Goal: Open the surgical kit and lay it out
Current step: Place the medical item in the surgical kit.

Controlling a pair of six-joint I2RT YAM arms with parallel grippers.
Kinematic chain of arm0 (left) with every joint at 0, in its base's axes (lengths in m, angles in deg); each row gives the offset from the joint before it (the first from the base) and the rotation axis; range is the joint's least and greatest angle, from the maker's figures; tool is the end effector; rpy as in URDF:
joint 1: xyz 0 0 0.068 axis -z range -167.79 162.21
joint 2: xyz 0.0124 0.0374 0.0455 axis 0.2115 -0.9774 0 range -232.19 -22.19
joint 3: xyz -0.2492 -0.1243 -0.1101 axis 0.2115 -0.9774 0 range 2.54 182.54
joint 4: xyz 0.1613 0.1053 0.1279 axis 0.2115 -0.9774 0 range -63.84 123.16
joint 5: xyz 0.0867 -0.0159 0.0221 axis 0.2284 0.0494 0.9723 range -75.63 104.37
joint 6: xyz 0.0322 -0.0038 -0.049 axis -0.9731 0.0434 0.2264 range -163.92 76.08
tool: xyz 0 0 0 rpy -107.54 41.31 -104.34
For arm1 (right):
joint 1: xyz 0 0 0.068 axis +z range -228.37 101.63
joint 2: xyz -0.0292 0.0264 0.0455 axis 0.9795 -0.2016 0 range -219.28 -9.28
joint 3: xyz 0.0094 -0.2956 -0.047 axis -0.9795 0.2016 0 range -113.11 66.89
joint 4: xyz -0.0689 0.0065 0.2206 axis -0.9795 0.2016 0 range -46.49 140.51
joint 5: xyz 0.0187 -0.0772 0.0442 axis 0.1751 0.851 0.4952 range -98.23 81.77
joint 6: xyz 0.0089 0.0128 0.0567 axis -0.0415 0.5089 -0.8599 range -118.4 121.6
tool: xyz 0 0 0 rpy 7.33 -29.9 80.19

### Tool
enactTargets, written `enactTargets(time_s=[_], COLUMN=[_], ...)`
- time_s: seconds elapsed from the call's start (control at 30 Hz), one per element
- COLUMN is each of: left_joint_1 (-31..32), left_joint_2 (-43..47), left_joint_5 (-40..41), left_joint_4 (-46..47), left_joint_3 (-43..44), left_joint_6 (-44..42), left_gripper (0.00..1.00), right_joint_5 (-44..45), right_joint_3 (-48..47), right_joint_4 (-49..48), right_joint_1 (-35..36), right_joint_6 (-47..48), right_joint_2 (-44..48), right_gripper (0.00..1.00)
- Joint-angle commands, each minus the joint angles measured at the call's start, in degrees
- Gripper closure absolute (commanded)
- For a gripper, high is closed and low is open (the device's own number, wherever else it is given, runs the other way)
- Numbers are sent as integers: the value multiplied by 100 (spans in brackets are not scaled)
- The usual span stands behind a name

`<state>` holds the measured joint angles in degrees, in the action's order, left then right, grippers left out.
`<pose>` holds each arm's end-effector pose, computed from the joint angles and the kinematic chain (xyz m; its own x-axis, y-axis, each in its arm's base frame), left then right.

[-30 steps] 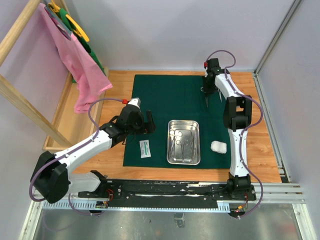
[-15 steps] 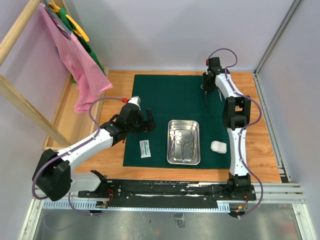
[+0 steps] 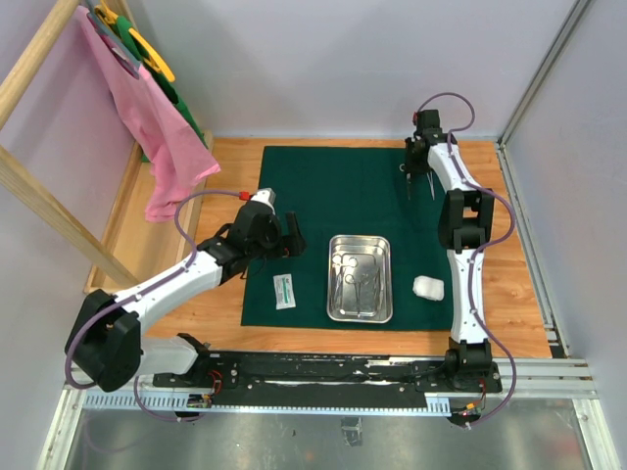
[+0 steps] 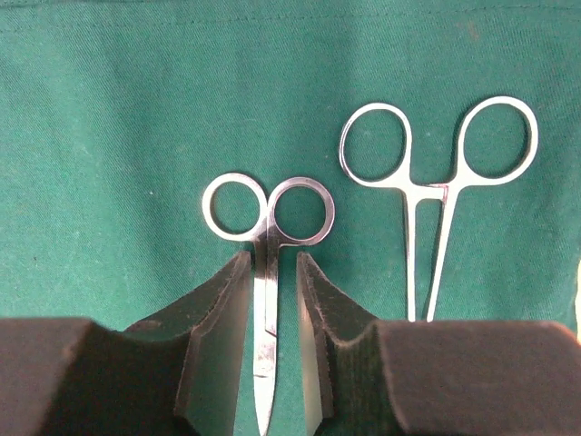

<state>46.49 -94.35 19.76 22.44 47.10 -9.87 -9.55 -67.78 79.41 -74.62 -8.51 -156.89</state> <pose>0.1990 -0.1307 0.2735 -0.7044 -0.1944 -0.6826 0.1273 0.9115 -0.3910 0.5620 0.0378 0.1928 -0.7537 0.1264 -0.6450 0.0526 0.9898 0.1325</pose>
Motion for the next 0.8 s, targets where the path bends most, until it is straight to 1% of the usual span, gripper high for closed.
enactTargets(time_s=[0.0, 0.17, 0.47, 0.77], left_joint_1=[-62, -87, -145, -174], left_joint_2=[-47, -107, -199, -298], left_joint_5=[-28, -35, -49, -86], left_joint_4=[156, 183, 224, 274], left_joint_3=[-61, -61, -61, -66], left_joint_6=[-3, -6, -33, -29], left_gripper=[1, 1, 1, 1], right_joint_5=[-239, -420, -746, -790], right_joint_3=[-268, -349, -525, -460], right_joint_4=[93, -48, -334, -527], right_joint_1=[-76, -76, -136, -164], right_joint_6=[-47, -176, -506, -724], right_joint_2=[-340, -446, -682, -752], right_gripper=[73, 74, 72, 72])
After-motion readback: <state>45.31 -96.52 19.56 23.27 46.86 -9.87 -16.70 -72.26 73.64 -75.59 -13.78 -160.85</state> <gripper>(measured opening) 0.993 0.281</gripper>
